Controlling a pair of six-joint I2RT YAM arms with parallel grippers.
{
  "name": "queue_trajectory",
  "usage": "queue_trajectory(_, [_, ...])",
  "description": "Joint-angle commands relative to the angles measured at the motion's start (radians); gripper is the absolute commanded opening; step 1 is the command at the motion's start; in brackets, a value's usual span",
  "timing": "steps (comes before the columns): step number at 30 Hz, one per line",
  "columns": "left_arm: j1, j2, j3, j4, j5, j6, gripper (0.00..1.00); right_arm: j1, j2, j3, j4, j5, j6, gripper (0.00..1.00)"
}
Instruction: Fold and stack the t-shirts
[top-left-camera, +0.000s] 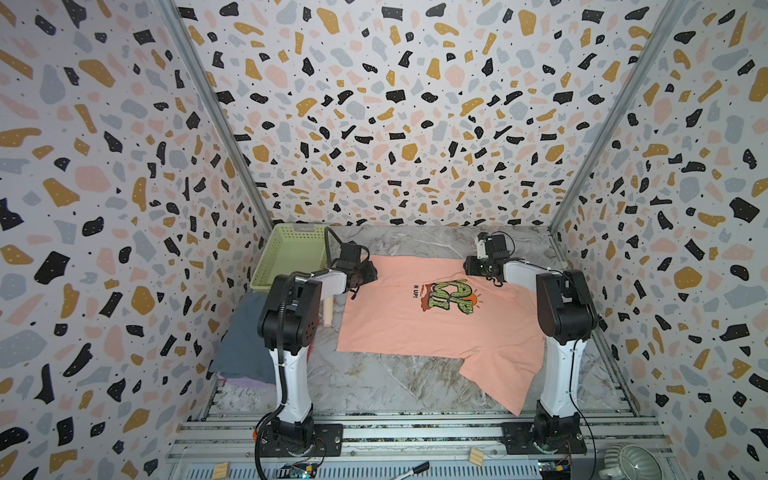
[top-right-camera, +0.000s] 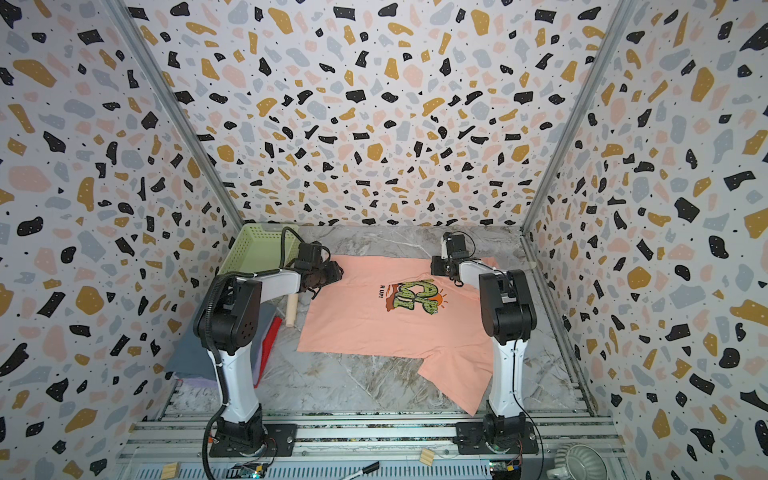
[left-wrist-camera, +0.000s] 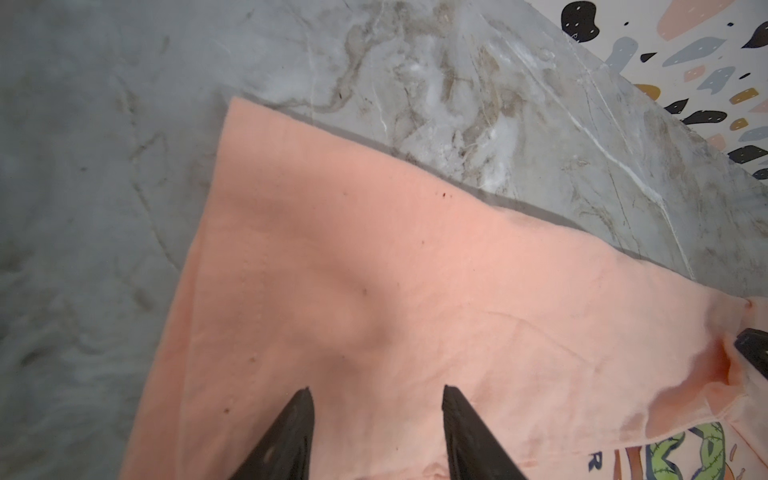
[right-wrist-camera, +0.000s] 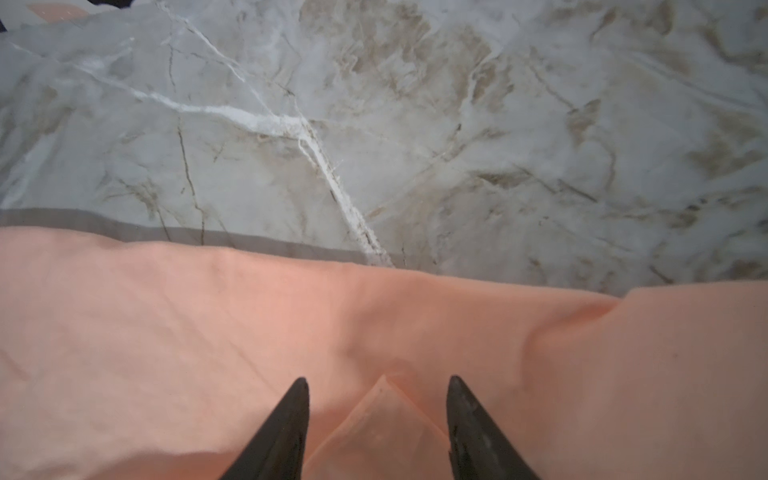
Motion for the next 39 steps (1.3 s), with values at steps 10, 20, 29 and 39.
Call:
queue_trajectory(10, [0.001, -0.043, -0.029, 0.023, 0.016, 0.003, 0.51, 0.037, -0.016, 0.035, -0.038, 0.065, -0.014, 0.05])
queue_trajectory(20, [0.001, -0.063, -0.051, 0.030, 0.010, 0.005, 0.51, 0.093, -0.248, -0.089, -0.118, 0.117, 0.007, 0.04])
queue_trajectory(29, [0.002, -0.063, -0.057, 0.036, 0.014, 0.006, 0.52, 0.172, -0.510, -0.294, -0.192, 0.065, 0.074, 0.47])
queue_trajectory(39, [0.002, -0.073, -0.061, 0.045, 0.024, 0.003, 0.52, -0.089, -0.345, -0.195, -0.115, 0.074, 0.005, 0.50])
